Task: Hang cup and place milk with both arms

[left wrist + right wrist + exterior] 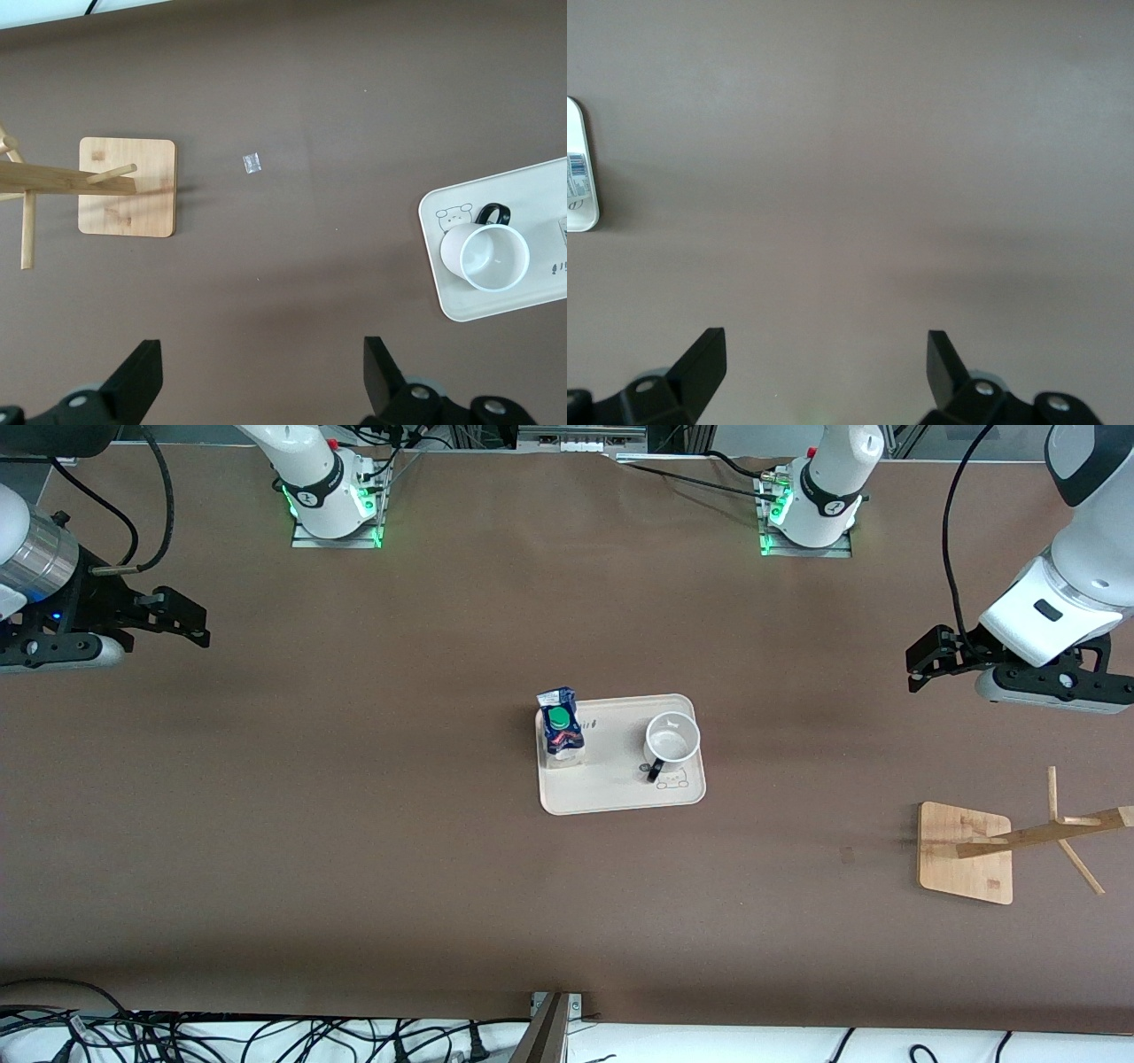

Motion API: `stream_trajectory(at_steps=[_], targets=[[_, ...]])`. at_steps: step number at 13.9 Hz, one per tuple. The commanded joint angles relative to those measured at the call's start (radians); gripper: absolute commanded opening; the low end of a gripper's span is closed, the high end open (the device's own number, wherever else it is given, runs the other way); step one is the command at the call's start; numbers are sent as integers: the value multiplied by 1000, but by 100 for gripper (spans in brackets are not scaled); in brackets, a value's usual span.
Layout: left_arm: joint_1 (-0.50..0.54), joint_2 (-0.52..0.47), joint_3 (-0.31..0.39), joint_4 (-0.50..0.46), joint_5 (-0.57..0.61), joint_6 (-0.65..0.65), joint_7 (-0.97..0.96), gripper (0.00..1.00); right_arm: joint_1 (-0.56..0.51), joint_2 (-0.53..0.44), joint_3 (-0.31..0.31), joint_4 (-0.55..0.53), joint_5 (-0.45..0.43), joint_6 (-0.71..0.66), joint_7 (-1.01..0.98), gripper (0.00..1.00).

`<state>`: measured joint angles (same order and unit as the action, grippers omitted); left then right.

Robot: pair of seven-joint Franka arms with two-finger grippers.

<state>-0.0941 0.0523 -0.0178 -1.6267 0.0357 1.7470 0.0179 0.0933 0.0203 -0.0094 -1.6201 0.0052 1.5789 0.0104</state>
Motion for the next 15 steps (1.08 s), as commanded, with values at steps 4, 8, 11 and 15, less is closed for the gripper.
stream_trajectory(at_steps=[4,8,11,15], targets=[[-3,17,-4,34,18,-24,-7,100,2,-3,11,8,-8,-3,17,100],[-3,17,-4,36,18,-26,-7,100,-1,3,8,8,6,10,14,100],[-3,17,-4,36,18,-26,-7,100,0,7,8,8,2,21,5,100],[-4,17,-4,36,18,-24,-10,100,0,10,9,8,1,36,0,100]])
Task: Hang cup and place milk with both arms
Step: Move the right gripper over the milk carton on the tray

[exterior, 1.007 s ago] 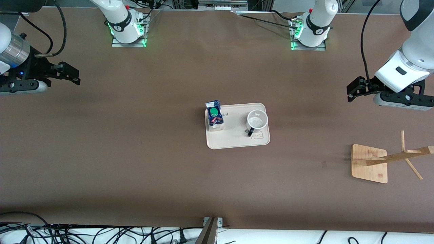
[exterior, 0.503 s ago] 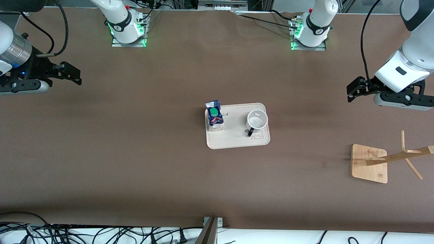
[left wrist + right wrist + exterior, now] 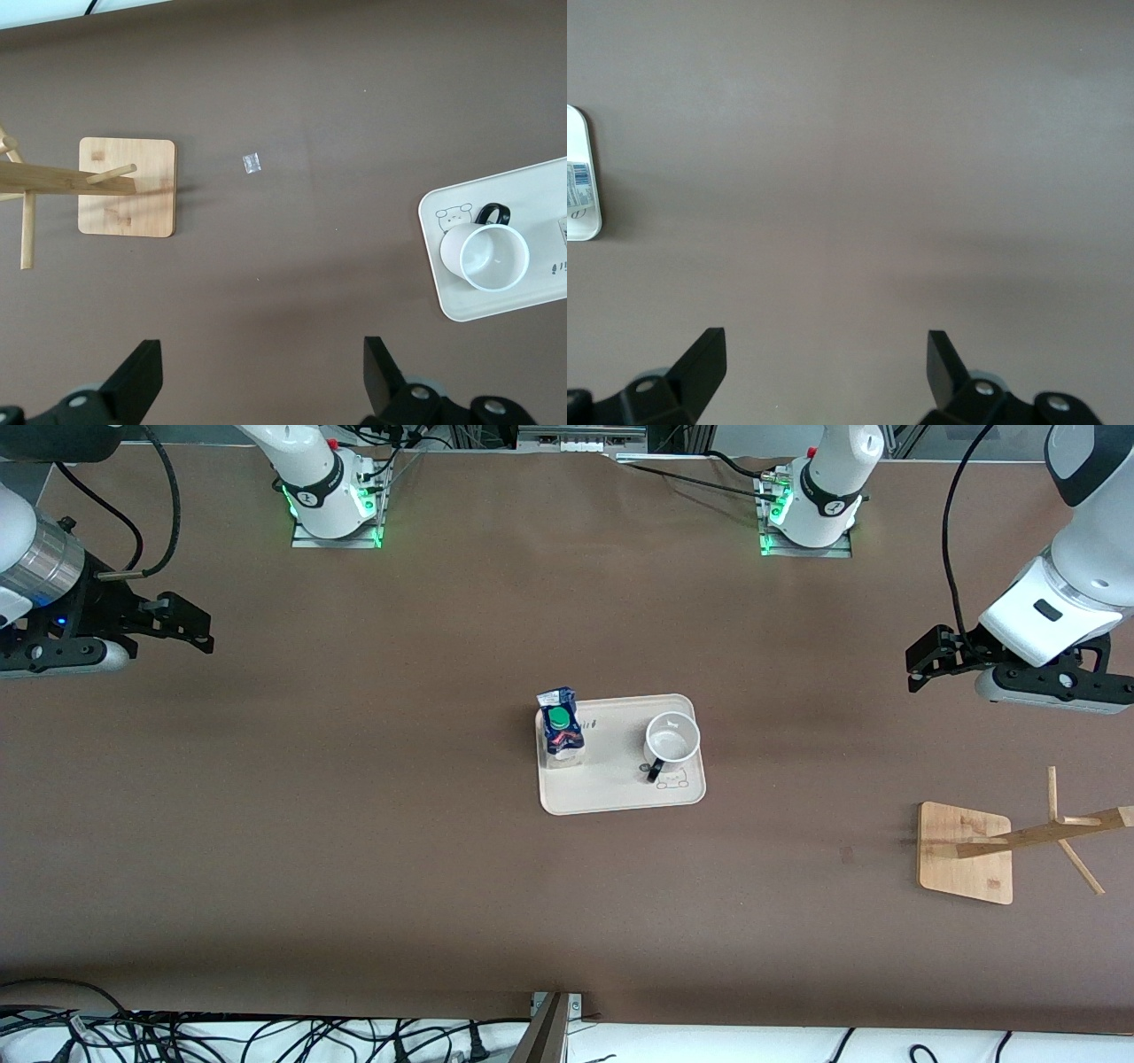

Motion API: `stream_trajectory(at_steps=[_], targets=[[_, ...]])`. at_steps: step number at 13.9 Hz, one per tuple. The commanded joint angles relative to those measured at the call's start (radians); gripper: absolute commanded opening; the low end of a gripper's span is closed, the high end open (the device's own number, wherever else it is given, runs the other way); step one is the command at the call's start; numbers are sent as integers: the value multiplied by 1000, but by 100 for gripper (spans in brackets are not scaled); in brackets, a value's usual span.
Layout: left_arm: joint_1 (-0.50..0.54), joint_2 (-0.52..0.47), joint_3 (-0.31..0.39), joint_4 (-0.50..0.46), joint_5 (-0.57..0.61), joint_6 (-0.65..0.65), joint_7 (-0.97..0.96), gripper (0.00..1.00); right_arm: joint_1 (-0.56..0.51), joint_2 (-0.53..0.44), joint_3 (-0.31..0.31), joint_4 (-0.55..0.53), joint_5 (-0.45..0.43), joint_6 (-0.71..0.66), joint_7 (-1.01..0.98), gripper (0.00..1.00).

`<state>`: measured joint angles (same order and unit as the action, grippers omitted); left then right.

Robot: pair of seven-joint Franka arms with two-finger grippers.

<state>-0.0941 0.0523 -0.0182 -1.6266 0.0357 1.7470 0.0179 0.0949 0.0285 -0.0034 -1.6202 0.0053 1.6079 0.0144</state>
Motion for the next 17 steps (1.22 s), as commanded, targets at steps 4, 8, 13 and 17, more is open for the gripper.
stream_trajectory(at_steps=[4,8,13,17], targets=[[-3,17,-3,34,18,-27,-15,100,-1,19,3,11,-4,6,-8,100],[-3,17,-3,34,18,-43,-16,100,6,42,5,7,1,-9,-19,100],[-4,17,-17,36,7,-54,-16,100,86,59,88,13,35,1,-7,100],[-4,23,-19,37,6,-54,-15,100,215,171,94,83,82,55,54,100]])
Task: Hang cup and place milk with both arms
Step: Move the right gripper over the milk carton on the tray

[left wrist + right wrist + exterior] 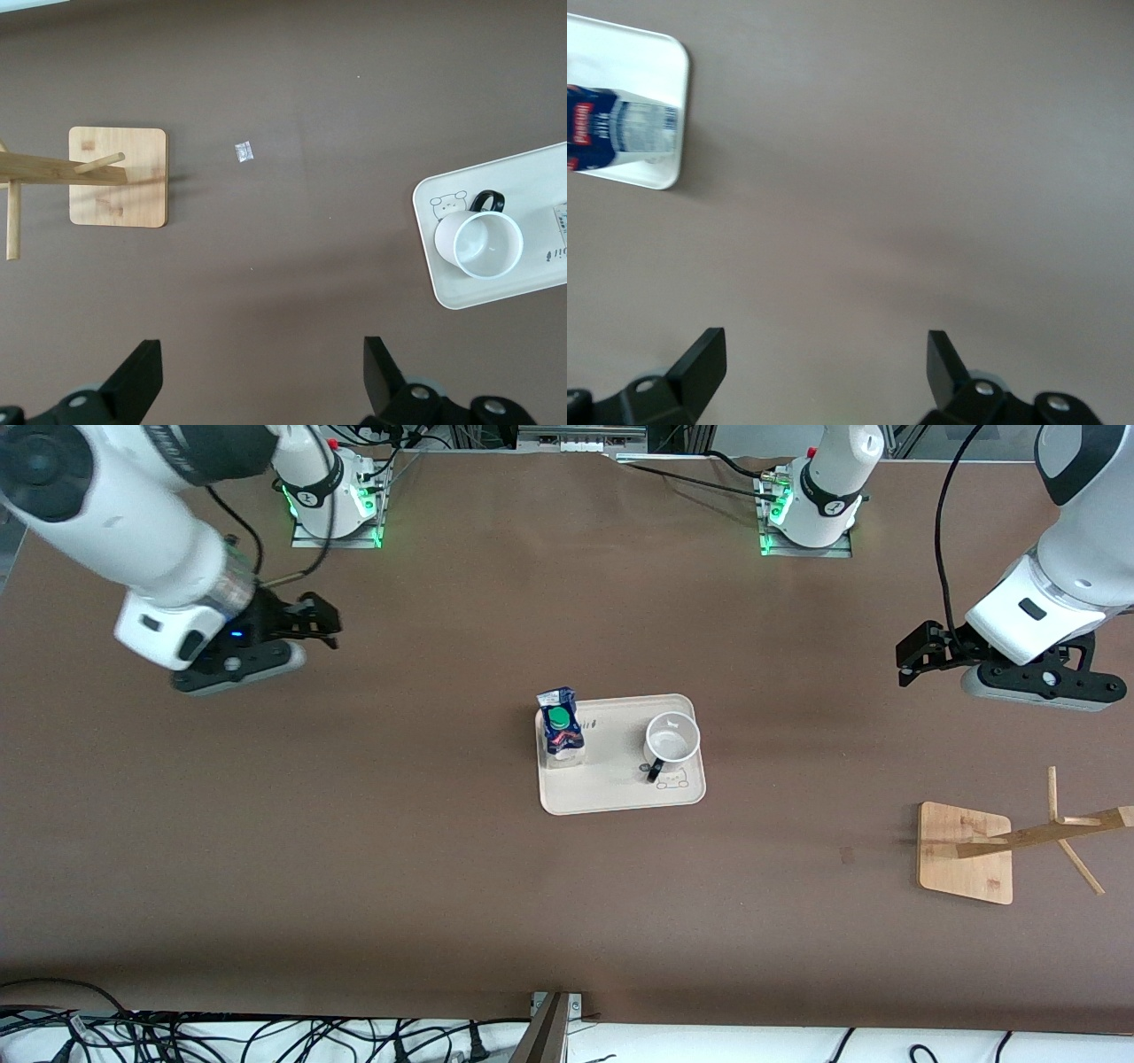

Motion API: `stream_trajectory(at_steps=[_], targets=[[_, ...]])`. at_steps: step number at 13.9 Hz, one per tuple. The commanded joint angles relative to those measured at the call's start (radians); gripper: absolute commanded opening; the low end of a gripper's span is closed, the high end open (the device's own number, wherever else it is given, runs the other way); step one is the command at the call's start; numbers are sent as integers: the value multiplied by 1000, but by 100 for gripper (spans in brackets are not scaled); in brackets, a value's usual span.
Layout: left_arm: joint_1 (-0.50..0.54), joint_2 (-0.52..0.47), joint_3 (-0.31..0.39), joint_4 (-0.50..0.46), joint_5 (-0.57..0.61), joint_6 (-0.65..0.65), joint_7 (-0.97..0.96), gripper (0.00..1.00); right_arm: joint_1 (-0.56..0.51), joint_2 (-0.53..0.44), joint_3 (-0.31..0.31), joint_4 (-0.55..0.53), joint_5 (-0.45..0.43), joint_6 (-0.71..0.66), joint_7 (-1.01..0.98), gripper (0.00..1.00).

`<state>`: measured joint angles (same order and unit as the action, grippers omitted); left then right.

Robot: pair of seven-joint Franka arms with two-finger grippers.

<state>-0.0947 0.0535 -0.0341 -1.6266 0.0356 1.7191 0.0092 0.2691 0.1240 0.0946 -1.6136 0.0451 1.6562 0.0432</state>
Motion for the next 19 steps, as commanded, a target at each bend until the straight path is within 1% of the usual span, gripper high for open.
stream_trajectory(at_steps=[1,2,4,7,10,12,14,17,18,19], targets=[[-5,22,-3,37,6,-26,-6,100,76,115,-6,114,68,8,71,100],[-5,23,-3,37,6,-26,-6,100,96,150,-6,150,73,10,120,100],[-7,31,-4,37,9,-24,-5,100,154,230,-6,230,73,48,148,100],[-8,34,-16,39,15,-20,-6,100,244,334,-9,300,62,115,265,100],[-8,38,-16,54,18,-19,-5,100,323,437,-9,354,6,204,394,100],[-8,60,-18,82,17,-21,-6,100,383,503,-12,403,-62,220,455,100],[-7,74,-18,89,17,-19,-5,100,416,539,-15,417,-102,240,480,100],[-3,80,-16,108,17,-19,-2,100,440,565,-16,416,-111,272,497,100],[-7,81,-16,109,17,-19,-5,100,447,572,-16,416,-144,272,497,100],[-7,81,-16,109,17,-19,-5,100,447,579,-16,412,-157,274,500,100]])
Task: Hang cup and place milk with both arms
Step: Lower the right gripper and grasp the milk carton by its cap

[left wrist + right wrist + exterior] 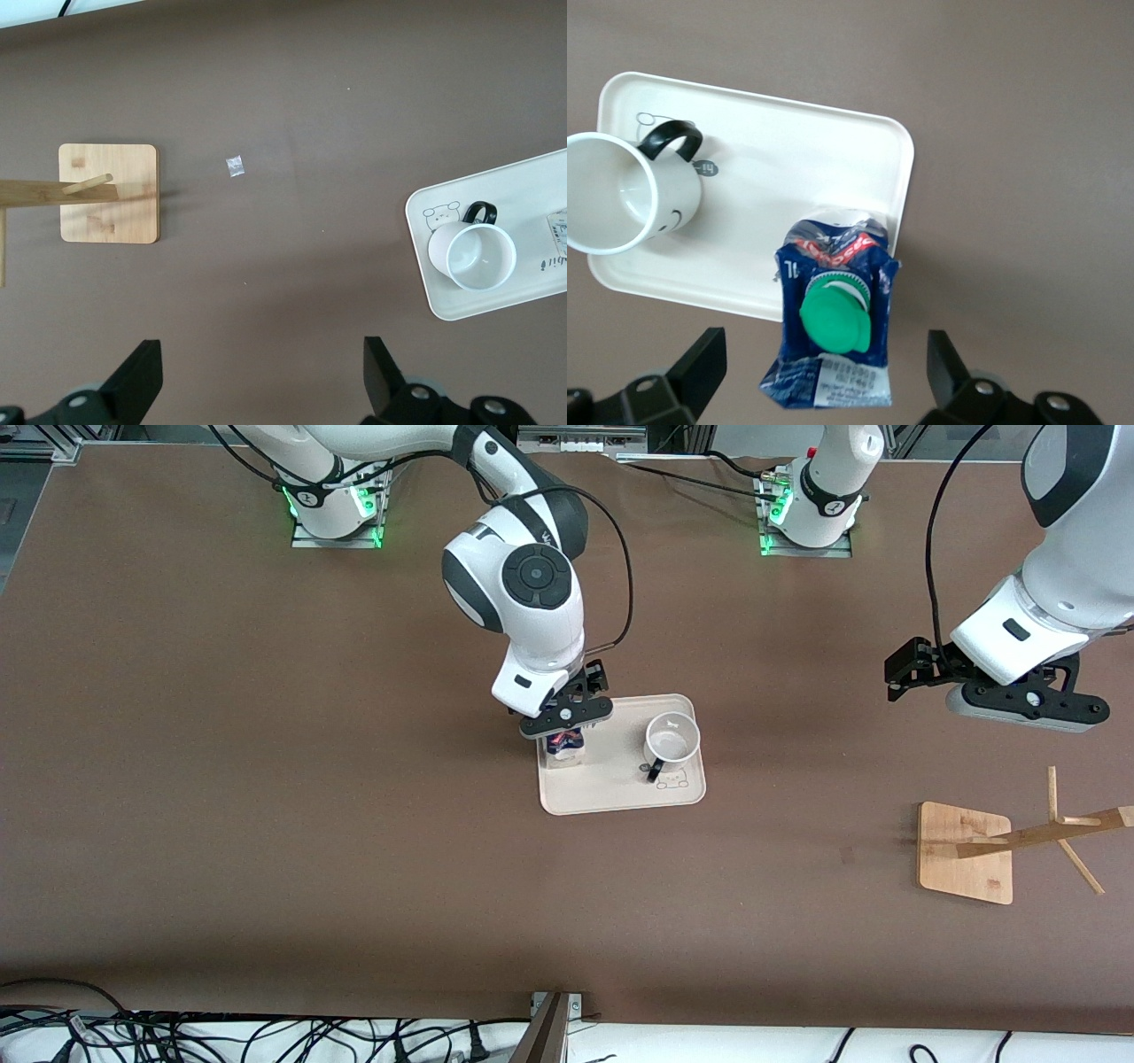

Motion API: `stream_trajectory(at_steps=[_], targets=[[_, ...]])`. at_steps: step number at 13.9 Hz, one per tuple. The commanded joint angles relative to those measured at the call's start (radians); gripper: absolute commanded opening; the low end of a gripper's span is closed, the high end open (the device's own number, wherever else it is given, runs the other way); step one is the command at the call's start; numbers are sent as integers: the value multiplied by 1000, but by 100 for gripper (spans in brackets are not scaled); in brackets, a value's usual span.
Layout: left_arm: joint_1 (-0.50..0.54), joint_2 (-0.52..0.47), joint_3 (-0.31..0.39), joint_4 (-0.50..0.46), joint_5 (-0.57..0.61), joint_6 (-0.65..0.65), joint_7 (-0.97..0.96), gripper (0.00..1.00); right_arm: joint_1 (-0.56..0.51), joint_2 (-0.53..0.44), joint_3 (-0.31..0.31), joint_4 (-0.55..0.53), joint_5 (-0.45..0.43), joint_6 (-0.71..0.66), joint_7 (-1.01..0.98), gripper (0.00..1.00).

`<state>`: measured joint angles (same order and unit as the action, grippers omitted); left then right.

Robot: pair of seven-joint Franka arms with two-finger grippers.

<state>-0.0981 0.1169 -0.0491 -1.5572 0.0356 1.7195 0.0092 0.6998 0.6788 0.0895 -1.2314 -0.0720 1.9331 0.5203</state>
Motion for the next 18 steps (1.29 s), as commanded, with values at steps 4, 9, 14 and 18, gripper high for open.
stream_trajectory(at_steps=[4,9,14,18], targets=[[-5,18,-1,42,17,-21,-5,100,23,44,-11,7,-45,16,27,100],[-5,18,-1,42,18,-20,-5,100,18,47,-11,13,-52,27,20,78],[-5,39,-1,57,17,-20,-5,100,20,42,-11,13,-55,27,7,39],[-5,52,-3,77,17,-20,-6,100,12,16,-11,16,-49,3,-2,38]])
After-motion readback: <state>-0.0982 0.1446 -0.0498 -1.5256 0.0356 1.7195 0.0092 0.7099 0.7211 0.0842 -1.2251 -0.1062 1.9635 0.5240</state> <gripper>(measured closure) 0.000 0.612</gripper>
